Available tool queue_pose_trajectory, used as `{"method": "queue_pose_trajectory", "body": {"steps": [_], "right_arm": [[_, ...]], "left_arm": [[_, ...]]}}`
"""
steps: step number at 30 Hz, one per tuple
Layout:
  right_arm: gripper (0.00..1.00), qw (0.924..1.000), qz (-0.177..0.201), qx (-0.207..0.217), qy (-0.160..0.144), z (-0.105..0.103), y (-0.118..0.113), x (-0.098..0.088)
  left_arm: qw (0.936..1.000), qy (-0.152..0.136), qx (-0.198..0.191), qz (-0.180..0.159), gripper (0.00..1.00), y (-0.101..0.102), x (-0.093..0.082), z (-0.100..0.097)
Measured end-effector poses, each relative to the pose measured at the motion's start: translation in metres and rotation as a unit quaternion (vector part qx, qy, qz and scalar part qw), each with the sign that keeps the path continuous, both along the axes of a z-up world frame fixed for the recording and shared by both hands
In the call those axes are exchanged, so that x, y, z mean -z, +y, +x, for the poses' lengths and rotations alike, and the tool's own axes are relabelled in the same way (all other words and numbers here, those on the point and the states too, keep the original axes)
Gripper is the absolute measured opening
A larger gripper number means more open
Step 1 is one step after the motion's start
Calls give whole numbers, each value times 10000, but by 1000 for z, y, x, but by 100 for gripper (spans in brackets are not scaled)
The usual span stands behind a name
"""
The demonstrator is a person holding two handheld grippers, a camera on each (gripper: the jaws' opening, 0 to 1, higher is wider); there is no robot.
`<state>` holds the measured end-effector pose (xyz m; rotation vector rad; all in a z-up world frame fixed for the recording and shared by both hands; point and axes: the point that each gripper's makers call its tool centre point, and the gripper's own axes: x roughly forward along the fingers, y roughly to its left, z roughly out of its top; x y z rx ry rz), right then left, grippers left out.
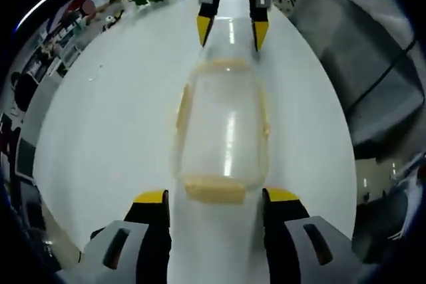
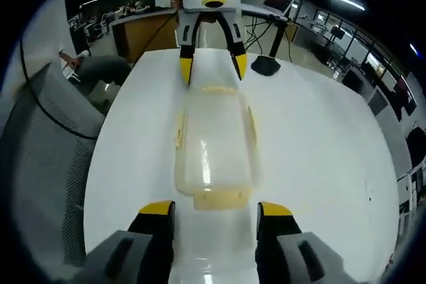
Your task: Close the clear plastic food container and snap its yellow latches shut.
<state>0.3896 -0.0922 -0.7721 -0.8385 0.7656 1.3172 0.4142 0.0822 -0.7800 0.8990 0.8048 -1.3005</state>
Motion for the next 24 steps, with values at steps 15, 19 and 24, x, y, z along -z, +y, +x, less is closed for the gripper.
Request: {"method": "queue_pose_trajectory", "body": {"steps": [15,19,24], "right_arm": [[38,9981,-570,-238,31,11,6,14],[39,9981,-547,-248,113,10,11,17],[38,9965,-737,-336,218,6,11,27]], "left_arm": [[9986,372,276,242,41,3,15,-5],[9987,267,326,294,44,3,17,-3],[9979,345,408,370,41,1,21,-8]]}}
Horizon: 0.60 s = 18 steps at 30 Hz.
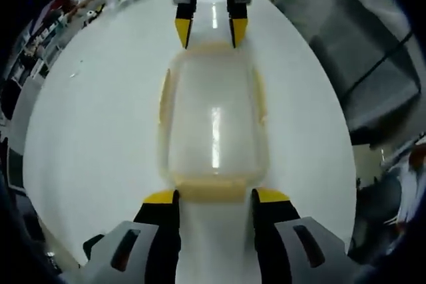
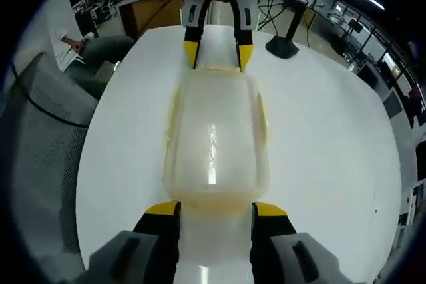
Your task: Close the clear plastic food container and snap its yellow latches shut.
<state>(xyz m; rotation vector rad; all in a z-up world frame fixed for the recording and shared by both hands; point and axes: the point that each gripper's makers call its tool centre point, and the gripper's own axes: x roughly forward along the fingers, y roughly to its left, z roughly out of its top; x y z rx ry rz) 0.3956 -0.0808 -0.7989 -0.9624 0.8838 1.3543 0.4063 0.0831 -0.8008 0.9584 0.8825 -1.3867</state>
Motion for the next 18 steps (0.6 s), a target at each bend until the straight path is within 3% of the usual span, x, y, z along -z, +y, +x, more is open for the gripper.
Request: {"method": "queue_pose_trajectory", "body": {"steps": [3,18], "right_arm": [[36,9999,-30,-55,-94,3,2,1],[35,9999,-138,-36,43,3,1,6]], "left_arm": [[9998,98,-179,-79,38,-3,0,0],[9998,64,-195,-17,37,-3,2,-1]]}}
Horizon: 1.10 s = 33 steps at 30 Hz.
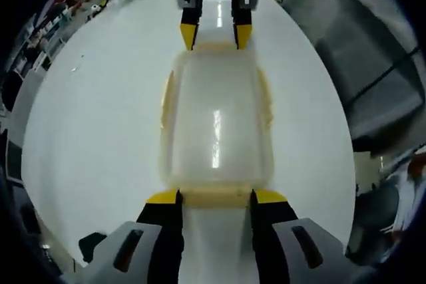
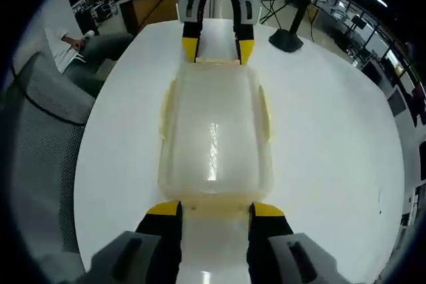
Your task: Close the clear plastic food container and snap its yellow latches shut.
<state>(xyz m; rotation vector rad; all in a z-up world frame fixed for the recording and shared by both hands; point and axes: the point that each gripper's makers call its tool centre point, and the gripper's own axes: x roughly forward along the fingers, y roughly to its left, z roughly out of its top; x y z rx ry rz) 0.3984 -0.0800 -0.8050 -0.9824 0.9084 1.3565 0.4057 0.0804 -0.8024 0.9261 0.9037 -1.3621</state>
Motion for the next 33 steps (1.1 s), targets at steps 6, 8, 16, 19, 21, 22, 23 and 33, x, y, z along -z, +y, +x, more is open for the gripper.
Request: {"method": "queue_pose_trajectory", "body": {"steps": [6,8,16,19,21,22,23,33], "right_arm": [[35,9996,261,-134,-35,-4,2,-21],[35,9994,275,-190,-51,-4,3,-31],[35,9986,418,-311,5,-9,-1,-58],[35,9985,442,-337,-3,-10,-8,-68],[35,9982,471,-371,-15,-10,-14,-76],[35,9981,492,-381,-24,-11,-16,-79],[35,9980,503,-389,-32,-11,-18,-82],[35,9975,513,-493,41,-20,-66,-101]], "left_arm": [[9999,33,-117,-20,36,3,-11,-10],[9997,63,-213,-81,36,3,-21,-12],[9994,198,-280,-2,36,0,-50,-21],[9993,198,-328,-45,36,-9,-63,-23],[9993,201,-326,-35,36,-14,-69,-23],[9992,211,-329,-23,36,-16,-70,-24],[9992,215,-338,-23,36,-19,-72,-24],[9988,309,-377,-26,36,-66,-88,-38]]}}
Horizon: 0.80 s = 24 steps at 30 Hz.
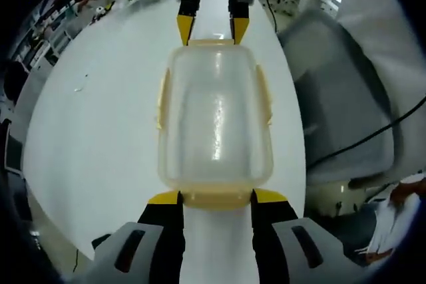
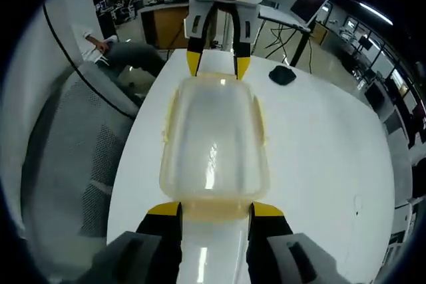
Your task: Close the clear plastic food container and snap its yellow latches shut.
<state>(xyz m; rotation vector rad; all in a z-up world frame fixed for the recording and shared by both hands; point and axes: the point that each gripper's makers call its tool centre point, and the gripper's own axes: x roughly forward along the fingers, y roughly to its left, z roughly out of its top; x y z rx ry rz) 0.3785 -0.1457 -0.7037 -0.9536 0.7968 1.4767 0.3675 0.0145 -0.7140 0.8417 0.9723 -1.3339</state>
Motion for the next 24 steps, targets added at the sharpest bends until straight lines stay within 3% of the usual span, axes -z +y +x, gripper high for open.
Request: {"method": "queue_pose_trajectory", "body": {"steps": [14,24], "right_arm": [[35,9999,59,98,2,-3,-68,-4],[35,9998,19,177,-23,0,-115,2]], "left_arm": [[9999,29,44,147,36,-68,-9,2],[9997,-44,141,205,36,-114,-3,8]]}}
